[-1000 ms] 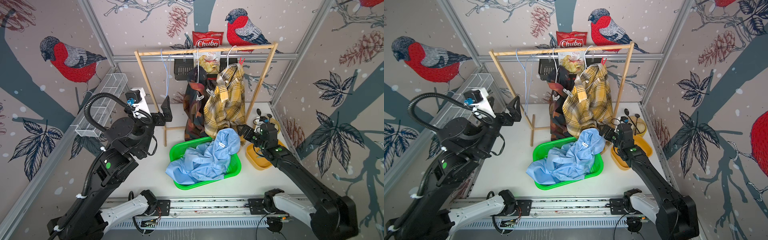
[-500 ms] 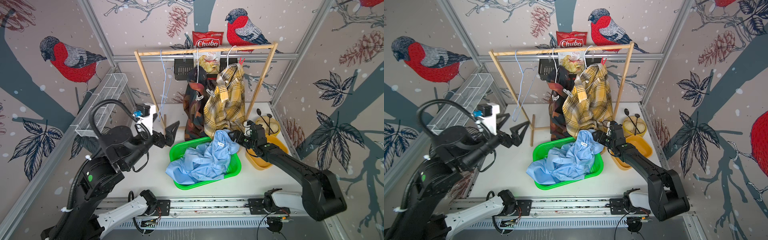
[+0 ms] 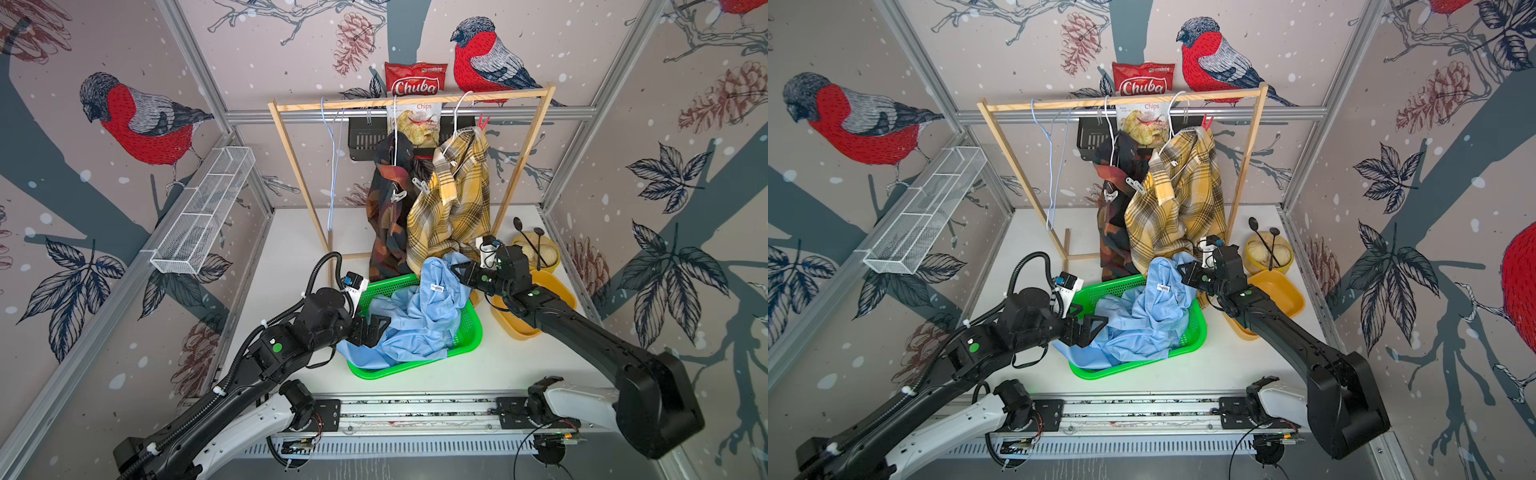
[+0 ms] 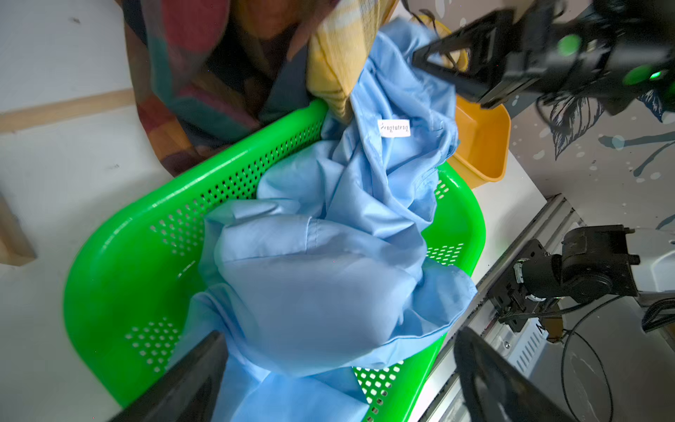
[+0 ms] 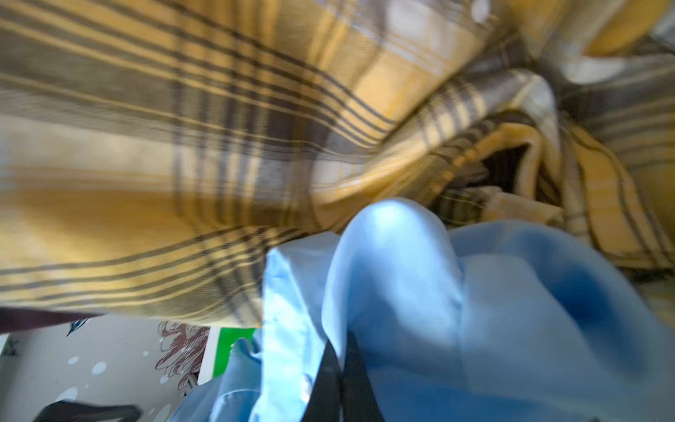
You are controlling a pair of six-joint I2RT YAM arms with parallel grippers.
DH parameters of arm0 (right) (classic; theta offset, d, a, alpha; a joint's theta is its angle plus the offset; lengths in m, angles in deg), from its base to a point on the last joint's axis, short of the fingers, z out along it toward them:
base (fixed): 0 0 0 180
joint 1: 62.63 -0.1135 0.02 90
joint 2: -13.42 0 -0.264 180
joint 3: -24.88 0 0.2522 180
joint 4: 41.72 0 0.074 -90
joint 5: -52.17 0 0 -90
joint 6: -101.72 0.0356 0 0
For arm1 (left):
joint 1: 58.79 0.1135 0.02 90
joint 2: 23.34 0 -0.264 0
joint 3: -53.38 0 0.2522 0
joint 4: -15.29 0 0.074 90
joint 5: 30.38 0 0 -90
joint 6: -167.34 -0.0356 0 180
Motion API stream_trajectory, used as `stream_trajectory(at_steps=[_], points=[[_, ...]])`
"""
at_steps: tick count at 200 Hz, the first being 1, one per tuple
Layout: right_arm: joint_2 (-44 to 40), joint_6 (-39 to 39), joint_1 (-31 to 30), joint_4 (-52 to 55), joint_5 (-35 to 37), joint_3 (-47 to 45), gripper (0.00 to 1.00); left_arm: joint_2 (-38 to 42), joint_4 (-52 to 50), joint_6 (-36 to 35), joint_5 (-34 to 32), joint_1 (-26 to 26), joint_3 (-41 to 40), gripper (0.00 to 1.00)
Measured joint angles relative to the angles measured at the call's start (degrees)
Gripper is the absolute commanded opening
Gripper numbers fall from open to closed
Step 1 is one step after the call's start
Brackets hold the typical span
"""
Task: Remove the clothespins securing long-sleeve shirts to the hanger
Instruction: Adjust the long-sleeve shirt at the bin.
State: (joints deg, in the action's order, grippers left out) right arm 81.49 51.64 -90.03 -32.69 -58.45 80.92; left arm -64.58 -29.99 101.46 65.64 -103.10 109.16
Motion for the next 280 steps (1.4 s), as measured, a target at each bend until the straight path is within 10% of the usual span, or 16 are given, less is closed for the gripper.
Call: stream_trajectory(at_steps=[104, 192, 280], points=[[3.3, 4.8, -32.7, -1.4, 10.7, -0.5, 0.0, 1.7, 5.9, 8.0, -11.8, -0.1, -4.1, 0.93], [25.6, 8.2, -28.7, -11.8, 9.2, -2.1, 0.02, -3.3, 4.6, 7.1, -12.0, -0.1, -1.5, 0.93], [15.2, 12.0, -27.4, -13.4, 11.1, -9.9, 0.18, -18.5, 15.3, 10.3, -6.0, -4.0, -7.4, 0.91]])
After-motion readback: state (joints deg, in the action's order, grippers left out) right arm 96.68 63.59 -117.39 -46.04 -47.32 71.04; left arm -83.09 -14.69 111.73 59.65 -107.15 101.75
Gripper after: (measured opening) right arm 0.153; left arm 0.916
